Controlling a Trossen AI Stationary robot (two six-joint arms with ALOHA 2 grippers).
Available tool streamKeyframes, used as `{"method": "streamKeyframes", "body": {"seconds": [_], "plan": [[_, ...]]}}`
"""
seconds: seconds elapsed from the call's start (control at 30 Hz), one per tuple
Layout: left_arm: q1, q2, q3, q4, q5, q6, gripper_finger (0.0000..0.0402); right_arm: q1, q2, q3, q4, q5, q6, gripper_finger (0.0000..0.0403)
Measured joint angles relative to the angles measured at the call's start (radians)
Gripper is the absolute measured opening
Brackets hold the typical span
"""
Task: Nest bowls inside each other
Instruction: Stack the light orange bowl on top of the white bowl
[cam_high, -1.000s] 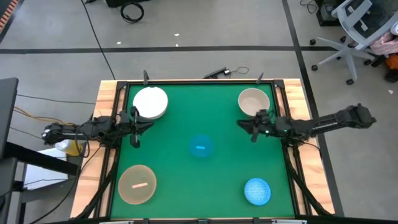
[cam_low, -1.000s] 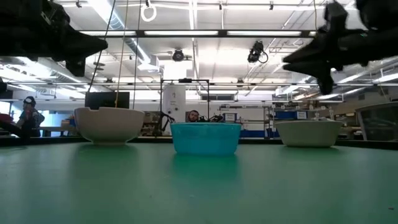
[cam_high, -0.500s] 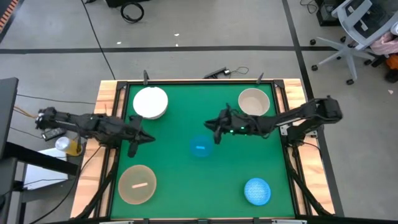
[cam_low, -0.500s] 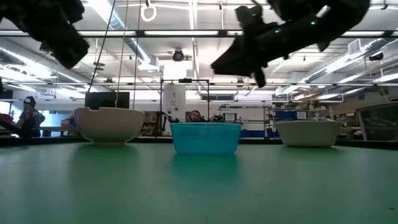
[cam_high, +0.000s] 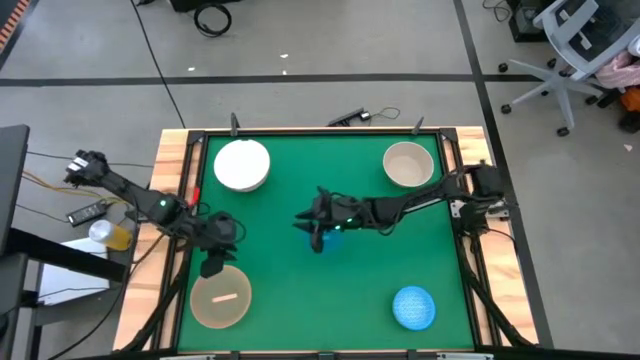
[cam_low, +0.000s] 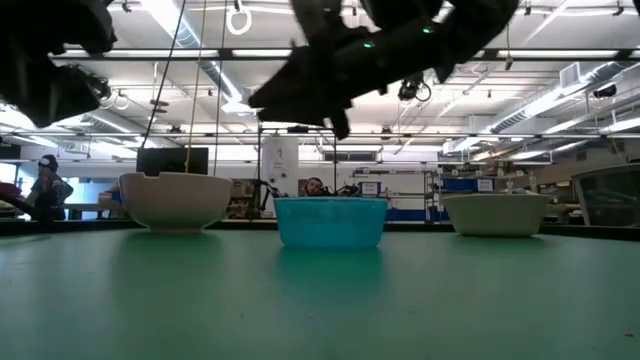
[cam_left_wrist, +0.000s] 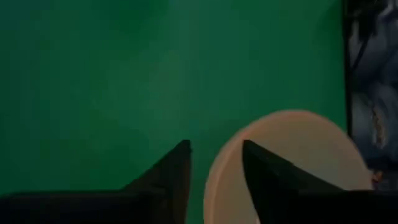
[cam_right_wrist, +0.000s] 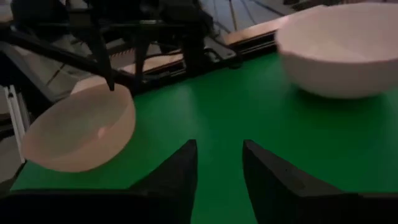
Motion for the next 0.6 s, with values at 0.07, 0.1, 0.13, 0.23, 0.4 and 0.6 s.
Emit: {"method": "streamKeyframes", "body": {"seconds": [0.07,0.1,0.13,0.23,0.4,0.6], "plan": [[-0.025,0.023,0.0,-0.013,0.006,-0.006,0.0183,0.012,0.045,0.064,-0.038,0.0,-0.017,0.0161],[-0.037,0.035,0.0,-0.015,0.014,-0.007,0.0193,0.016,0.064,0.092,-0.062,0.001,-0.021,0.017],[-0.049,0.046,0.0,-0.013,0.026,-0.007,0.0201,0.021,0.083,0.119,-0.078,0.004,-0.022,0.0179],[-0.083,0.076,0.0,-0.013,0.086,-0.027,0.0209,0.029,0.12,0.171,-0.138,0.005,-0.02,0.0199],[-0.139,0.119,0.0,-0.031,0.132,-0.076,0.0196,0.032,0.119,0.179,-0.194,0.034,0.024,0.0213],[-0.16,0.176,0.0,-0.061,0.118,-0.085,0.0181,0.035,0.124,0.179,-0.129,0.026,0.107,0.0211]]}}
